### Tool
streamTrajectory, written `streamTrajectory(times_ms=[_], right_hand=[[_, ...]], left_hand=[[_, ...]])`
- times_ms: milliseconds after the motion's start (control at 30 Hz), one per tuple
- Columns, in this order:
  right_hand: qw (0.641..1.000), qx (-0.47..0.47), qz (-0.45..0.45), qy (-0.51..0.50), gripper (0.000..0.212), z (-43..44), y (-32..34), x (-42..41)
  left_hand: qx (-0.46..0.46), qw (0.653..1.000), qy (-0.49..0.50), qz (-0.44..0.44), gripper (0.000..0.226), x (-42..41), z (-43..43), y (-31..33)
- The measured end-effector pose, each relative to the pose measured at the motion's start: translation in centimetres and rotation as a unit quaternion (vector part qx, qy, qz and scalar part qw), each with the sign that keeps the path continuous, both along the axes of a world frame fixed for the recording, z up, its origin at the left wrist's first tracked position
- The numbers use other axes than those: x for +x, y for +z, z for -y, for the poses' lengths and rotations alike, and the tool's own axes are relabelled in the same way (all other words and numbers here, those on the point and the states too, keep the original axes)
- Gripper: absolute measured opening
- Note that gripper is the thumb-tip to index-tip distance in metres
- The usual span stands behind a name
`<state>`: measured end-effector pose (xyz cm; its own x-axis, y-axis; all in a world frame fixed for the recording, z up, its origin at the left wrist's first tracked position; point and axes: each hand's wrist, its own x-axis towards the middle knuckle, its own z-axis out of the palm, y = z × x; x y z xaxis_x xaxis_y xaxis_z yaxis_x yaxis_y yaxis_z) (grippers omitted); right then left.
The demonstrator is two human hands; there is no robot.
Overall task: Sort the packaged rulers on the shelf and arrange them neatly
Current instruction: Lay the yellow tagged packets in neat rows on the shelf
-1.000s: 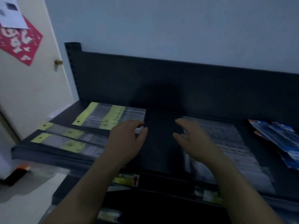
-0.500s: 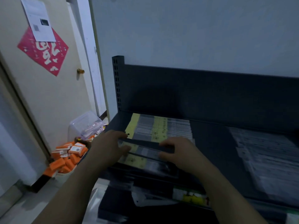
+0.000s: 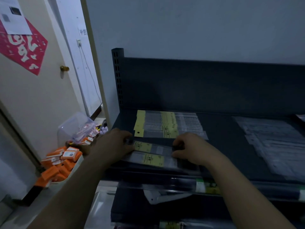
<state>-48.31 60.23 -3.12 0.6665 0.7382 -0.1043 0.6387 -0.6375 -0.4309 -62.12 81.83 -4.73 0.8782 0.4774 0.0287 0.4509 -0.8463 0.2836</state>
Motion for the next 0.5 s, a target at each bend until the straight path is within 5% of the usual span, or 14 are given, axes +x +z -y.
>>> streamTrajectory(times_ms=[167,400,500], right_hand=[[0.999,-0.036,-0.025,0.007,0.033,-0.3,0.2,0.5],[0.997,-0.044,-0.064,0.024,0.03,0.0,0.3,1.4],[0.996,0.02,-0.078,0.042,0.017,0.6,-0.2,2.2]], left_hand=[[-0.018,0.998,-0.011,-0.057,0.027,0.6,-1.0,0.1],[-0.057,0.997,-0.04,-0.025,0.022,0.7,-1.4,0.2],[-0.056,0.997,-0.037,-0.031,0.021,1.0,-1.8,0.1]])
